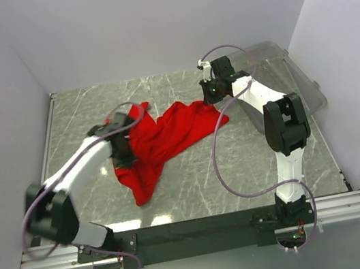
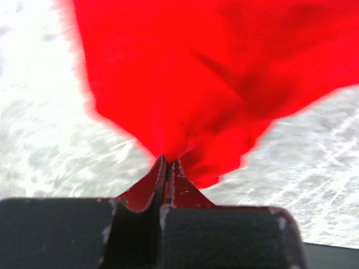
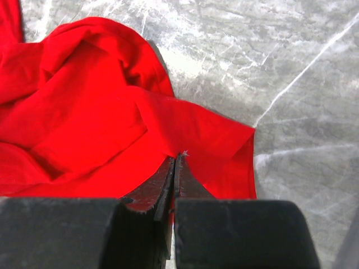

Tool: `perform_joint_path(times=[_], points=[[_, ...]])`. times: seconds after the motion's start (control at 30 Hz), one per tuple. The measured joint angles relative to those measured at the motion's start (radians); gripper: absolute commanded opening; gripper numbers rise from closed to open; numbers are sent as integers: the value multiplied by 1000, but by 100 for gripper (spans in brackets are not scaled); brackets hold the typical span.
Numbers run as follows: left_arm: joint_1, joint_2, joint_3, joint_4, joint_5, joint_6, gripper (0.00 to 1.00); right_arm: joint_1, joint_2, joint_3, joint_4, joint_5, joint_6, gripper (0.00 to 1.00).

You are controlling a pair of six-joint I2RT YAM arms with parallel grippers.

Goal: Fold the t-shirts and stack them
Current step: Flatten the tshirt out

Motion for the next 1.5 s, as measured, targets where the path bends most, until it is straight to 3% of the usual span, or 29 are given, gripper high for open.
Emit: perform_joint_path(times=[0.07,0.13,0.17,0.2,0.3,0.4,0.57,0.67,0.9,1.13,1.5], points=[[90,-121,-88,14,12,-14,4,-2,-8,-5,-2,0,0,0],[217,-242,-193,37,44,-22,25,-5,-14,-5,3,-1,0,0],[273,-280,-233,45,55,-31,25,-6,-16,-5,4,-1,0,0],[325,-311,-275,57,81,-37,42,-8,-17,-5,6,-2,1,0],[386,-332,-343,61,126,-48,60,-8,-18,-5,11,-5,4,0],[390,-334,-344,71,166,-60,66,-8,-18,-6,13,-11,6,0],[391,-391,-255,105,240,-61,65,-8,-19,-10,17,-17,7,0],[391,-410,-228,177,363,-73,59,-8,-23,-23,20,-20,8,0],[390,-364,-351,306,591,-169,55,-8,-27,-36,25,-23,15,0],[389,-356,-414,357,639,-217,49,-8,-27,-38,24,-23,19,0],[353,-291,-451,329,592,-220,49,-8,-27,-38,25,-23,23,0]])
